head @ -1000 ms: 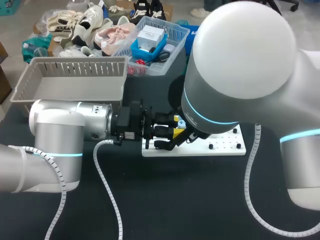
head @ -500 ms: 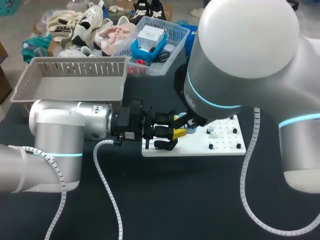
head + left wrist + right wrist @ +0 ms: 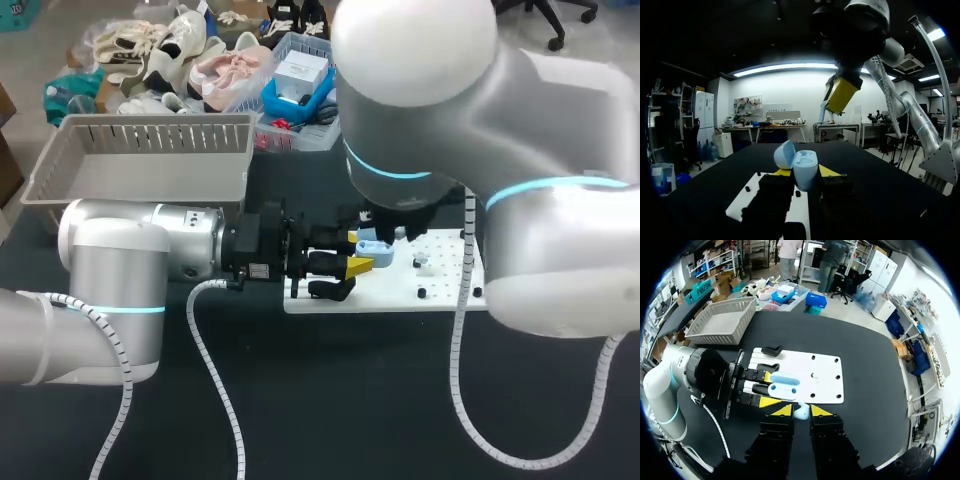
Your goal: Pick up each earbud case from the left stands, insert the matching earbuds, close the lid, and place the case in the box.
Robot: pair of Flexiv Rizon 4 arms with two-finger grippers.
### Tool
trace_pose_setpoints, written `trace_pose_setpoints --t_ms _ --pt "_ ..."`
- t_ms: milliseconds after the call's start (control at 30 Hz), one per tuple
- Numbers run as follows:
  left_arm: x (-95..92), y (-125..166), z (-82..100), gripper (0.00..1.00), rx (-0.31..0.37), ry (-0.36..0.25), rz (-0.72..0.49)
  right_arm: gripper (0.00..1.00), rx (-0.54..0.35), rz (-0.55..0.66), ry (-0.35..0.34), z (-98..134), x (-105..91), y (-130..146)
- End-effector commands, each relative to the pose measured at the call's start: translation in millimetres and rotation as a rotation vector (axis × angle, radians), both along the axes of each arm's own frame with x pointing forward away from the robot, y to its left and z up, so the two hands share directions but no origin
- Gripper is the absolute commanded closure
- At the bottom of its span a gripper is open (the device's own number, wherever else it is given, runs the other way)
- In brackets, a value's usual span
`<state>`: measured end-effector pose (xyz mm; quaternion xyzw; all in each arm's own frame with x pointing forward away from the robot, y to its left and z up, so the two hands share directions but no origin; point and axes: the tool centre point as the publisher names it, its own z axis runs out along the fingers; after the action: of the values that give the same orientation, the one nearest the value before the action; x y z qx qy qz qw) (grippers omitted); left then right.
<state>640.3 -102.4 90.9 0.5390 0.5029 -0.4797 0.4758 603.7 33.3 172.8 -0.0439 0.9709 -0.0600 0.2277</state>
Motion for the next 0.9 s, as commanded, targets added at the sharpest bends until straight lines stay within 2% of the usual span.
trace_pose_setpoints --t_ms 33,433,500,567,633,767,900 --pt "0.4 -0.2 -0.4 1.00 -0.001 -0.001 0.000 1.00 -0.059 -0.020 0.022 16.0 -6.2 6.0" --pt "0.4 -0.2 -0.4 1.00 -0.001 -0.001 0.000 1.00 -0.059 -0.020 0.022 16.0 -6.2 6.0" --pt "0.4 -0.2 -0.4 1.00 -0.001 -0.001 0.000 1.00 -0.095 -0.064 0.035 14.4 -1.9 7.5" --pt "0.4 -0.2 -0.4 1.00 -0.001 -0.001 0.000 1.00 0.000 -0.143 0.089 18.0 1.8 8.3" --pt "0.4 -0.2 -0.4 1.00 -0.001 -0.001 0.000 1.00 0.072 -0.220 0.107 18.2 7.7 4.7" --pt "0.4 -0.2 -0.4 1.00 -0.001 -0.001 0.000 1.00 0.133 -0.313 0.149 13.3 11.1 -0.9" --pt "0.4 -0.2 -0.4 1.00 -0.001 -0.001 0.000 1.00 0.136 -0.341 0.160 9.2 8.3 -1.2"
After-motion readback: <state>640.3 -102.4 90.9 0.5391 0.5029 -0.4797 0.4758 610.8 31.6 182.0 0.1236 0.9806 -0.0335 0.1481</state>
